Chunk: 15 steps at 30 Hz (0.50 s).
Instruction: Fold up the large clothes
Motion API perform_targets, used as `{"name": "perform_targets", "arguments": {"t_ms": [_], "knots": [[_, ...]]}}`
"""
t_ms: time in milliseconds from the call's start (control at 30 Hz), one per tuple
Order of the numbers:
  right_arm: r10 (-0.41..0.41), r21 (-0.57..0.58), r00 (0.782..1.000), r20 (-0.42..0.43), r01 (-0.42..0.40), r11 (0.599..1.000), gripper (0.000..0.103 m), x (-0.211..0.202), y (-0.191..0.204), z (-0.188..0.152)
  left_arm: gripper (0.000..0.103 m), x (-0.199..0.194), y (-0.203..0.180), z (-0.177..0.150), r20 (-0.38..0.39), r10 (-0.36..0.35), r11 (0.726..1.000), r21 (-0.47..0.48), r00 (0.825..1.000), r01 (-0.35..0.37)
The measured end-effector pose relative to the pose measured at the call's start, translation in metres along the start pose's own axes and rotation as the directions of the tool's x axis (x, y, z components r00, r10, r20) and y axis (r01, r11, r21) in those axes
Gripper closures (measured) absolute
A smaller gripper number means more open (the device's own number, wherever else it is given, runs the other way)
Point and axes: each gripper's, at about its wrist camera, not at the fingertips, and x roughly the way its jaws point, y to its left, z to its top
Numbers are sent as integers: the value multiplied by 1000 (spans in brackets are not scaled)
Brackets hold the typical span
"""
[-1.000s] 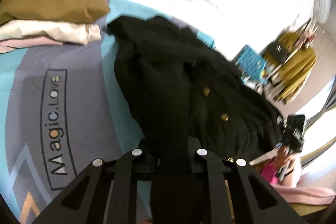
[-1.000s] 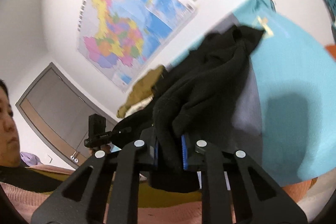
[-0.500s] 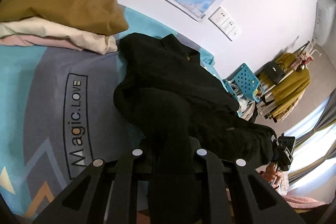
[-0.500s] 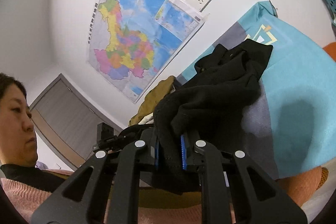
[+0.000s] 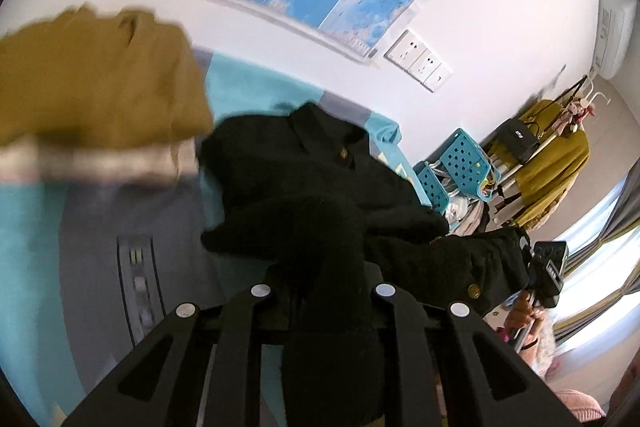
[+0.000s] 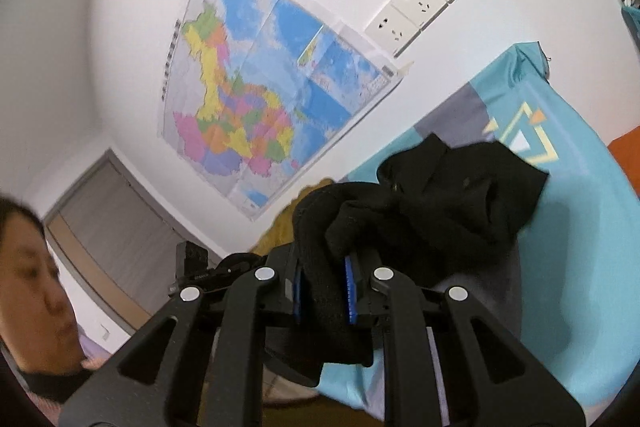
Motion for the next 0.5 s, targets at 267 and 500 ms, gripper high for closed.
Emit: {"name": "perform_targets", "arguments": {"t_ms": [267,500], "knots": [[-65,140,998,-5,65,988,84,57,-50,77,82,58,5,96,-87,68,997,-23,994,-70],[-240,304,961,-135,270,914,76,129,-133,112,79,165,58,145,-262,181,957,-176,948,-232]]}}
